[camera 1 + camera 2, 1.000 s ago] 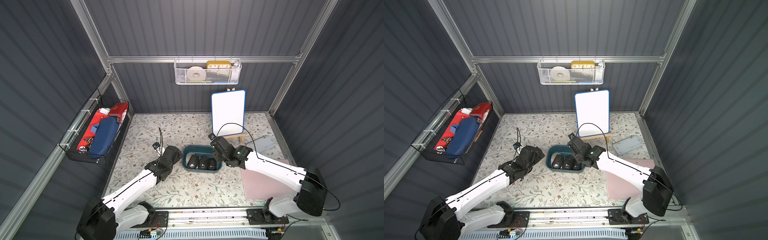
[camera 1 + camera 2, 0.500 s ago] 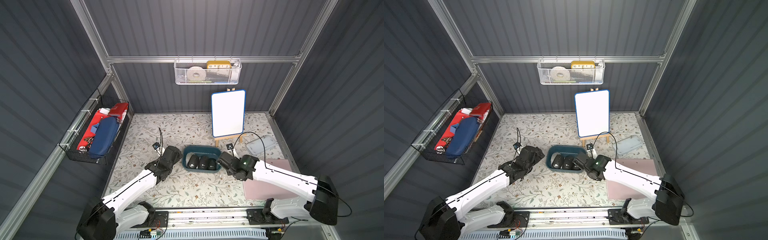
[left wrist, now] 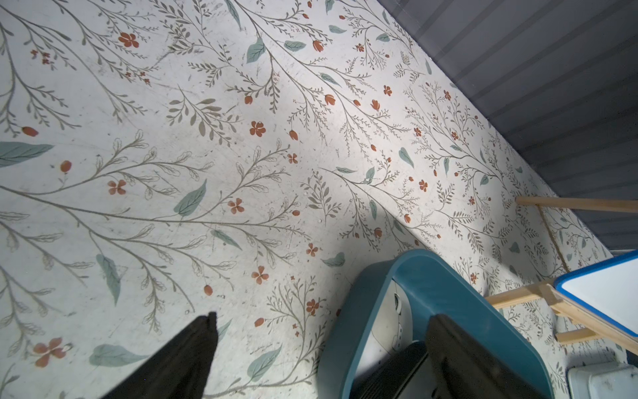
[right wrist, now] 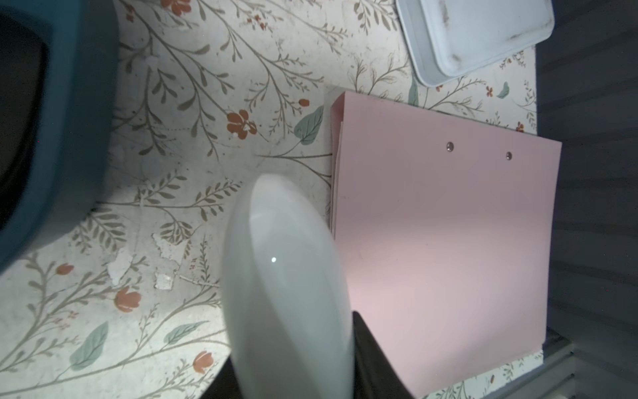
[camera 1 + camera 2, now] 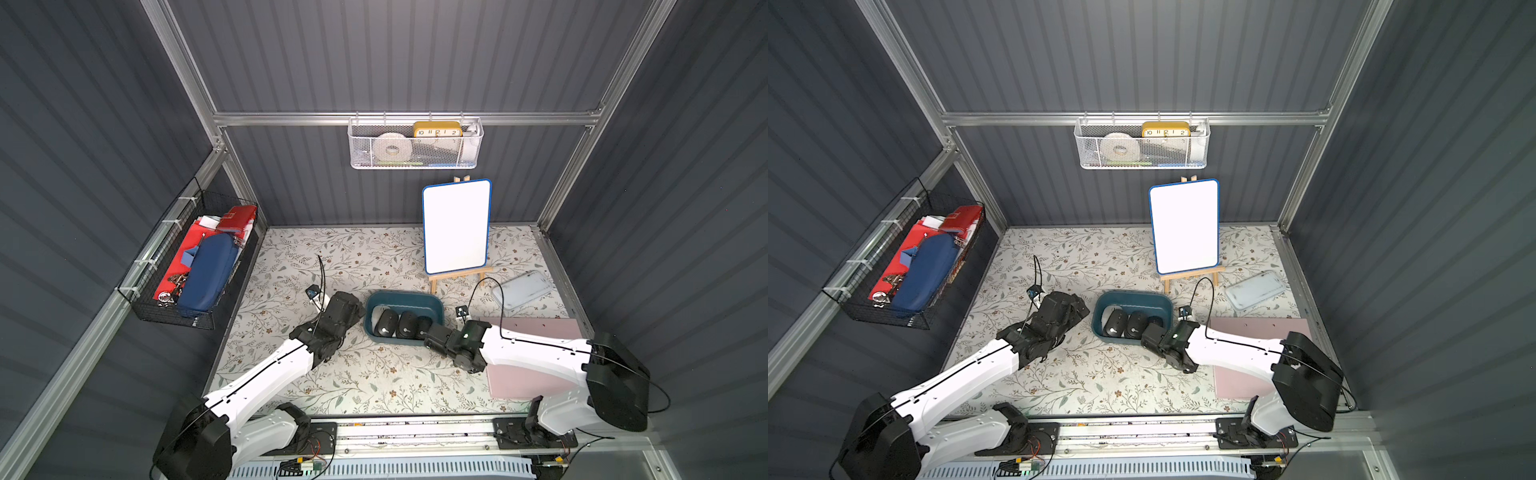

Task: Take out the mouse from the storage box
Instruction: Place the mouse at the center of the board.

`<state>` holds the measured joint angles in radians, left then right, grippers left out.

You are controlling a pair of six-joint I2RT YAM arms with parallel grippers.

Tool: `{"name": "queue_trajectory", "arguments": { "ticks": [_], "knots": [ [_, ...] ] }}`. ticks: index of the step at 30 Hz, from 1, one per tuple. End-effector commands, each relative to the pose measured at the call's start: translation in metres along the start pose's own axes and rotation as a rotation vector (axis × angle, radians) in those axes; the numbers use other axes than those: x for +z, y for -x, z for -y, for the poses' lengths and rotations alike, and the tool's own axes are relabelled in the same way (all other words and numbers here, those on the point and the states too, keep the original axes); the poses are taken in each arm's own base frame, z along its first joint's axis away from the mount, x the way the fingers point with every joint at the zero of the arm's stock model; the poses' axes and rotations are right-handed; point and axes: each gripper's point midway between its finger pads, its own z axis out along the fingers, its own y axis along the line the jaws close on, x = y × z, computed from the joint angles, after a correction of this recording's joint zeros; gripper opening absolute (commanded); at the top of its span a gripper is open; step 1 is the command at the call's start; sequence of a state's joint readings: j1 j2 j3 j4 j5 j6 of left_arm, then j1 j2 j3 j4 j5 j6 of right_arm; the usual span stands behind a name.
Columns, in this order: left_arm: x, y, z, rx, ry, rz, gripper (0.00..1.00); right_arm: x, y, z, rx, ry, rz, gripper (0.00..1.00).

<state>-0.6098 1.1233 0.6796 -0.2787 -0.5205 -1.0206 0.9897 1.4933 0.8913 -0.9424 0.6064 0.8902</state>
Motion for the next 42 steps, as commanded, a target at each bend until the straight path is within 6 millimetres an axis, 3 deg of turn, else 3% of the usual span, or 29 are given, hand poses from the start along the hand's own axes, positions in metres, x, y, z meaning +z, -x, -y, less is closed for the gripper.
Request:
{"name": "queue_trajectory", "arguments": {
  "ticks": [1,16,19,24,36,42],
  "knots": [
    [-0.005,0.002,-0.004,-0.002,0.008,0.003,0.99,0.006,-0.010,0.000,0.022,-0.036,-0.017,0.22],
    [-0.003,-0.002,-0.010,0.003,0.030,-0.008,0.99,0.030,-0.034,-0.016,0.020,-0.079,-0.094,0.29],
    [-0.003,-0.002,-0.011,-0.003,0.028,-0.006,1.00,0.028,-0.032,-0.020,0.008,-0.076,-0.085,0.42],
    [-0.003,-0.002,-0.010,-0.003,0.028,-0.007,1.00,0.022,-0.028,-0.027,0.002,-0.053,-0.074,0.53],
    [-0.012,0.008,0.002,0.048,0.009,-0.007,1.00,-0.017,-0.009,-0.039,0.008,0.117,-0.001,0.64],
    [-0.024,0.019,0.050,0.204,-0.143,-0.034,1.00,-0.045,0.013,-0.027,0.068,0.286,0.163,0.70]
  ]
}}
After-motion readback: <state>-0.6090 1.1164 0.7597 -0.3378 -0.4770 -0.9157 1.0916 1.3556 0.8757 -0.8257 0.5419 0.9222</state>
